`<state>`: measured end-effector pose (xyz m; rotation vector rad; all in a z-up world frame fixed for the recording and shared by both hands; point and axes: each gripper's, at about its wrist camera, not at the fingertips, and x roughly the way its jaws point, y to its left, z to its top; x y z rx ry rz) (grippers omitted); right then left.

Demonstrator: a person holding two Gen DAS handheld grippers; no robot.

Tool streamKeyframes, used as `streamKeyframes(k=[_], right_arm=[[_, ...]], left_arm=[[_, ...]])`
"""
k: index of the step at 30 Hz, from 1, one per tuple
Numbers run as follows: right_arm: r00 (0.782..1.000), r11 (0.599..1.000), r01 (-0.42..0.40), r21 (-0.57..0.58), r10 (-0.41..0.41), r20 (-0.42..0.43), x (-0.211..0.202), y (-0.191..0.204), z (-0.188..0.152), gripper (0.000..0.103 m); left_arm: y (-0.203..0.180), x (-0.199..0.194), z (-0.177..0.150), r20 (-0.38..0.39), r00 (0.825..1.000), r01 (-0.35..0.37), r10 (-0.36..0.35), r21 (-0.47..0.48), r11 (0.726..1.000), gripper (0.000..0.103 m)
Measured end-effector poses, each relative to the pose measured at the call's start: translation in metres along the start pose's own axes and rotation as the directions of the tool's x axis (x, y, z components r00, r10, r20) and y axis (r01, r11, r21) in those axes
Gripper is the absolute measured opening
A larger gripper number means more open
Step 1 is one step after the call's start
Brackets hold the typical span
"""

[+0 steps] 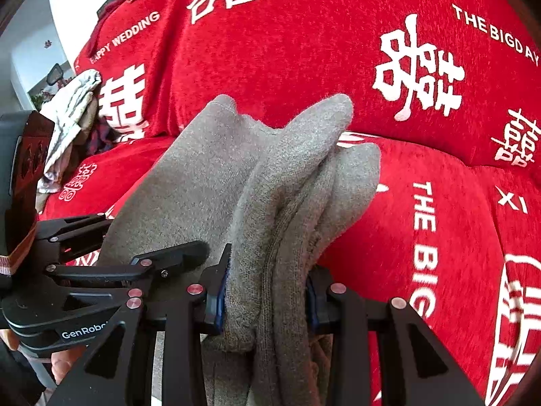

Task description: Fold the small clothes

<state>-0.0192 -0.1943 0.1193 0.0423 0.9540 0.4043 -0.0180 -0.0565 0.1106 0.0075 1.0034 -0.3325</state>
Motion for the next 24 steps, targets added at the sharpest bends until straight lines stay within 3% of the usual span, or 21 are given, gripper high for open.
streamKeyframes(k=[10,22,24], right_arm=[[1.000,1.000,-0.006,-0.003,0.006,0.014,-0.012,0.023,-0.038,0.038],[1.000,1.000,-0.010,0.004,0.010,0.015,0.000,0.023,-0.066,0.038],[1.000,1.000,-0.017,0.008,0.017,0.013,0.000,0.020,-0.068,0.038]], left_arm=[[0.003,-0.016,-0.042,0.003,1.000,-0.021,0.021,-0.002,1.000,0.047],[0.009,-0.003,-0.076,0.016,0.999,-0.034,0.034,-0.002,0.999,0.048],[0.010,-0.003,-0.078,0.016,0.999,-0.039,0.040,-0.007,0.999,0.054]])
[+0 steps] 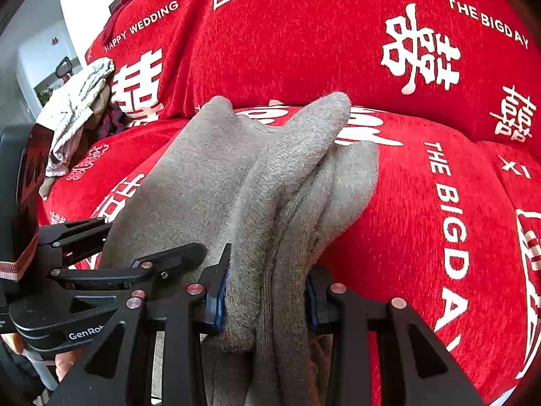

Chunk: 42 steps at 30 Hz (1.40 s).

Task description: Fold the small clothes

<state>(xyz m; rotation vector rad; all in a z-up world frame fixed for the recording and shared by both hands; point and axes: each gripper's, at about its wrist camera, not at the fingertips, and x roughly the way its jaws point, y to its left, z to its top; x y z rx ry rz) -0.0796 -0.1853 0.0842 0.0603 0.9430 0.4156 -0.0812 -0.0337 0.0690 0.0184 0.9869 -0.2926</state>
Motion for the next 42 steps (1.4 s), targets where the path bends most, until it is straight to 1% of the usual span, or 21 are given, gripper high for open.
streamKeyframes(k=[2,3,5,7,10,13,15,17,19,22,23,27,30,32,34,35,37,39,40,41,42], right_arm=[[1.000,1.000,-0.008,0.012,0.008,-0.010,0.002,-0.005,-0.002,0.039],[1.000,1.000,-0.013,0.023,0.013,-0.016,0.003,-0.008,-0.003,0.041],[0.999,0.997,-0.031,0.065,0.033,-0.039,0.007,-0.019,-0.004,0.047],[0.997,0.992,-0.041,0.116,0.048,-0.056,0.009,-0.032,-0.008,0.055],[0.998,0.983,-0.045,0.181,0.052,-0.034,0.000,-0.050,-0.010,0.055],[0.998,0.989,-0.045,0.143,0.038,0.051,-0.021,-0.045,-0.002,0.055],[0.995,0.991,-0.079,0.104,0.071,0.076,-0.027,-0.034,0.008,0.055],[0.990,0.987,-0.138,0.080,0.134,0.049,-0.021,-0.024,0.018,0.056],[0.982,0.979,-0.186,0.081,0.187,-0.013,-0.001,-0.016,0.029,0.056],[0.982,0.979,-0.148,0.142,0.163,-0.095,0.035,-0.023,0.040,0.056],[0.980,0.973,-0.152,0.173,0.172,-0.104,0.044,-0.030,0.042,0.056],[0.973,0.940,-0.190,0.283,0.220,-0.075,0.058,-0.053,0.054,0.053],[0.973,0.938,-0.169,0.302,0.208,-0.102,0.058,-0.057,0.059,0.049],[0.975,0.949,-0.174,0.263,0.203,-0.086,0.039,-0.049,0.058,0.049],[0.960,0.946,-0.255,0.199,0.272,-0.061,0.010,-0.034,0.046,0.050],[0.944,0.932,-0.313,0.180,0.326,-0.047,-0.006,-0.026,0.036,0.050],[0.916,0.908,-0.389,0.157,0.399,-0.037,-0.027,-0.015,0.018,0.053],[0.880,0.875,-0.457,0.161,0.471,-0.058,-0.035,-0.007,-0.002,0.056],[0.867,0.863,-0.472,0.177,0.491,-0.081,-0.033,-0.004,-0.010,0.056],[0.865,0.863,-0.467,0.191,0.491,-0.106,-0.030,-0.003,-0.019,0.056],[0.876,0.876,-0.442,0.191,0.467,-0.119,-0.027,-0.005,-0.026,0.056]], left_arm=[[0.002,0.001,-0.003,-0.001,1.000,-0.024,0.024,-0.006,1.000,0.061],[0.004,0.002,-0.004,-0.001,1.000,-0.030,0.030,-0.011,0.999,0.069],[0.010,0.001,-0.007,-0.001,0.999,-0.052,0.052,-0.026,0.998,0.080],[0.014,-0.004,-0.011,0.011,0.998,-0.067,0.068,-0.030,0.997,0.081],[0.016,-0.016,-0.014,0.025,0.996,-0.083,0.084,-0.014,0.996,0.081],[0.015,-0.031,-0.015,0.062,0.991,-0.120,0.119,0.008,0.993,0.081],[0.016,-0.037,-0.013,0.079,0.990,-0.119,0.118,0.002,0.993,0.081],[0.016,-0.034,-0.011,0.073,0.983,-0.167,0.166,0.000,0.986,0.081],[0.019,-0.024,-0.008,0.040,0.975,-0.218,0.218,-0.008,0.976,0.081],[0.027,-0.015,-0.006,0.018,0.977,-0.211,0.212,-0.040,0.977,0.081],[0.029,-0.014,-0.005,0.013,0.978,-0.207,0.208,-0.051,0.977,0.081],[0.034,-0.006,0.002,-0.001,0.975,-0.220,0.221,-0.048,0.974,0.081],[0.034,-0.003,0.006,-0.021,0.973,-0.229,0.228,-0.050,0.972,0.081],[0.033,-0.012,0.004,-0.017,0.975,-0.223,0.223,-0.063,0.973,0.081],[0.030,-0.023,-0.002,0.003,0.977,-0.214,0.215,-0.045,0.976,0.081],[0.028,-0.028,-0.006,0.008,0.976,-0.218,0.219,-0.033,0.975,0.081],[0.027,-0.034,-0.013,0.015,0.974,-0.227,0.227,-0.025,0.974,0.081],[0.030,-0.038,-0.020,0.012,0.974,-0.225,0.226,-0.038,0.974,0.081],[0.031,-0.039,-0.023,0.006,0.975,-0.222,0.223,-0.052,0.974,0.081],[0.032,-0.038,-0.025,-0.001,0.976,-0.218,0.218,-0.059,0.974,0.081],[0.032,-0.038,-0.028,-0.007,0.977,-0.214,0.214,-0.065,0.975,0.081]])
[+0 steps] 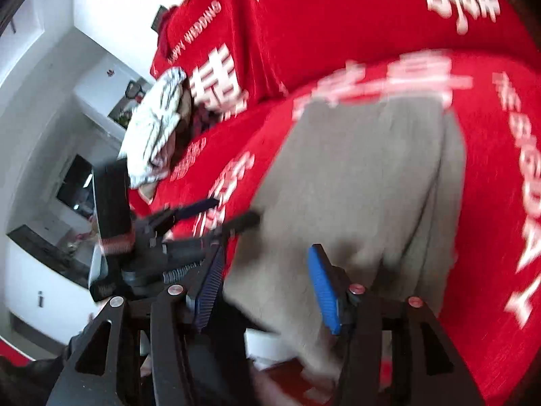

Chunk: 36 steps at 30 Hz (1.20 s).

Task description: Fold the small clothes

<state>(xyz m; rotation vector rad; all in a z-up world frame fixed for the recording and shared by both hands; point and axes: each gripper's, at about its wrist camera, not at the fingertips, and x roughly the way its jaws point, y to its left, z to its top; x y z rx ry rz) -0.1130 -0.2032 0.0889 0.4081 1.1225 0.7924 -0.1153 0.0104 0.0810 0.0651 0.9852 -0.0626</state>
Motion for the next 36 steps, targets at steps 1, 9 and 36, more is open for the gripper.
streamKeyframes(k=[1,9,36], right_arm=[[0.999,0.999,0.038,0.002,-0.037,-0.004,0.001,-0.003,-0.004,0.056],[0.973,0.974,0.224,0.043,-0.226,0.041,-0.015,-0.025,-0.027,0.049],[0.731,0.736,0.673,-0.074,-0.646,0.218,-0.020,0.060,-0.043,0.063]], left_arm=[[-0.001,0.000,-0.003,-0.004,1.000,0.002,-0.002,-0.001,1.000,0.081],[-0.023,-0.011,-0.016,0.021,0.998,-0.054,0.053,0.049,0.997,0.081],[-0.061,-0.062,-0.049,0.213,0.963,-0.183,0.163,0.076,0.980,0.081]])
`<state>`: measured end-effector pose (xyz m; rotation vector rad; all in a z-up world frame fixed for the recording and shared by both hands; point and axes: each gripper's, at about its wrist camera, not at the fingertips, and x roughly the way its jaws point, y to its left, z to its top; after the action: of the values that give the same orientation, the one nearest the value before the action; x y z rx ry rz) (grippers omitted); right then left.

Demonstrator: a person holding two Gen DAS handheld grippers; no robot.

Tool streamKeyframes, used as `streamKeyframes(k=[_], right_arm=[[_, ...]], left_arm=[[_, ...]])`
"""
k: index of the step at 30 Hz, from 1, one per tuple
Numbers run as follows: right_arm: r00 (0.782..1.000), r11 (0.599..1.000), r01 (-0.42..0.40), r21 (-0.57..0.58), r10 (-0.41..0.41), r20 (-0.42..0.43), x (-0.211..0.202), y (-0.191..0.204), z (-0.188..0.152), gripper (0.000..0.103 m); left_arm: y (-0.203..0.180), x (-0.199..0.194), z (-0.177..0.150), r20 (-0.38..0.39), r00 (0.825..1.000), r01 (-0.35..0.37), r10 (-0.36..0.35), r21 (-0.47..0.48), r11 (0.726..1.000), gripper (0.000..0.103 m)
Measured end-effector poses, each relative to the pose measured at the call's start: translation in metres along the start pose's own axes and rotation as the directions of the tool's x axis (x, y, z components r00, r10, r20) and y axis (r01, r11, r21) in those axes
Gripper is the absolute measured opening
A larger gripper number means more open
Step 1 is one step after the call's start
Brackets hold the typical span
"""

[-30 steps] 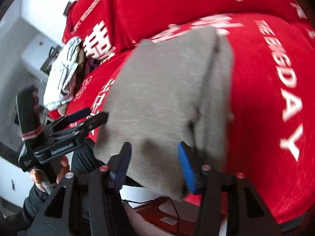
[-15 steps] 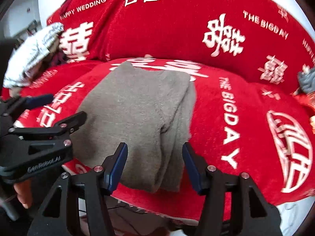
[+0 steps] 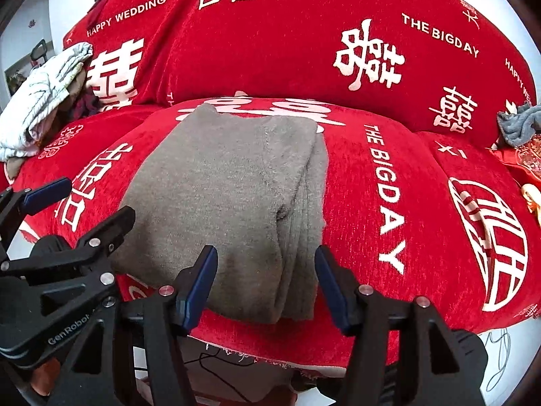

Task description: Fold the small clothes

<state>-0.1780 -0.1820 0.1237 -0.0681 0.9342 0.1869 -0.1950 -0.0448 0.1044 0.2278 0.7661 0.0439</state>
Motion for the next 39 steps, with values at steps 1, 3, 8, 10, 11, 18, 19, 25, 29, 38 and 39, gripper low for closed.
streamKeyframes(k=[1,3,8,10,11,18,19,25,29,38,39], right_arm=[[1.000,1.000,0.004,0.000,-0.004,0.004,-0.002,0.001,0.000,0.063],[1.000,1.000,0.010,-0.002,-0.010,0.012,-0.005,0.002,-0.001,0.063],[0.999,0.999,0.031,-0.016,-0.030,0.040,-0.014,0.006,0.000,0.063],[0.998,0.999,0.036,-0.022,-0.035,0.048,-0.017,0.009,0.000,0.063],[0.998,0.999,0.038,-0.026,-0.036,0.049,-0.017,0.010,0.000,0.063],[0.997,0.998,0.056,-0.039,-0.054,0.048,-0.020,0.016,0.000,0.064],[0.997,0.998,0.057,-0.040,-0.055,0.049,-0.021,0.017,-0.001,0.064],[0.997,0.996,0.067,-0.051,-0.065,0.051,-0.024,0.022,-0.002,0.064],[0.996,0.996,0.074,-0.054,-0.071,0.056,-0.027,0.021,-0.002,0.064],[0.994,0.994,0.087,-0.062,-0.083,0.064,-0.035,0.025,-0.003,0.064],[0.994,0.994,0.090,-0.063,-0.086,0.065,-0.036,0.025,-0.003,0.064]], left_arm=[[0.001,-0.001,0.000,0.004,1.000,-0.001,0.001,-0.003,1.000,0.081],[0.003,-0.003,-0.001,-0.001,1.000,0.007,-0.007,-0.016,1.000,0.081],[0.012,-0.002,-0.002,-0.029,0.997,0.069,-0.071,-0.052,0.996,0.081],[0.014,-0.004,-0.003,-0.017,0.997,0.075,-0.076,-0.056,0.996,0.081],[0.014,-0.006,-0.004,-0.013,0.997,0.069,-0.070,-0.054,0.996,0.081],[0.017,-0.010,-0.007,0.002,0.999,0.051,-0.051,-0.056,0.997,0.081],[0.017,-0.009,-0.008,0.001,0.999,0.052,-0.052,-0.061,0.997,0.081],[0.021,-0.009,-0.010,-0.001,0.999,0.053,-0.053,-0.075,0.996,0.081],[0.026,-0.013,-0.010,0.010,0.998,0.065,-0.064,-0.087,0.994,0.081],[0.025,-0.019,-0.011,0.025,0.996,0.092,-0.091,-0.062,0.994,0.081],[0.024,-0.020,-0.010,0.028,0.996,0.090,-0.089,-0.060,0.994,0.081]])
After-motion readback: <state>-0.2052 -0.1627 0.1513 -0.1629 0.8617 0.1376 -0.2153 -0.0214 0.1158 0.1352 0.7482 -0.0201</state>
